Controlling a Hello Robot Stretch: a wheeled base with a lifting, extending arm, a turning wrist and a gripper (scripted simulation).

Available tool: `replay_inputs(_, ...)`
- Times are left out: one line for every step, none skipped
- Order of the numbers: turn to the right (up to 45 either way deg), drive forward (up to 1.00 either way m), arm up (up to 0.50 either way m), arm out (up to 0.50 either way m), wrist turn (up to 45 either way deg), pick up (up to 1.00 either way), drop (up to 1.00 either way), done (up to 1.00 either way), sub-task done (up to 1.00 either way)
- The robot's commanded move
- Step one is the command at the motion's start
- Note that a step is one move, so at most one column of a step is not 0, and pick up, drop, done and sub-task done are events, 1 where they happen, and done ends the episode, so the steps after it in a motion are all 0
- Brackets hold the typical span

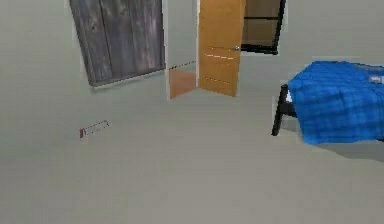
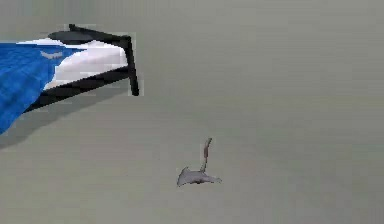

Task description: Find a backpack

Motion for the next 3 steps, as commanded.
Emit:
replay_inputs(0.0,1.0,0.0,0.0,0.0,0.0,0.0,0.0,0.0)
replay_inputs(0.0,1.0,0.0,0.0,0.0,0.0,0.0,0.0,0.0)
replay_inputs(3.0,0.0,0.0,0.0,0.0,0.0,0.0,0.0,0.0)
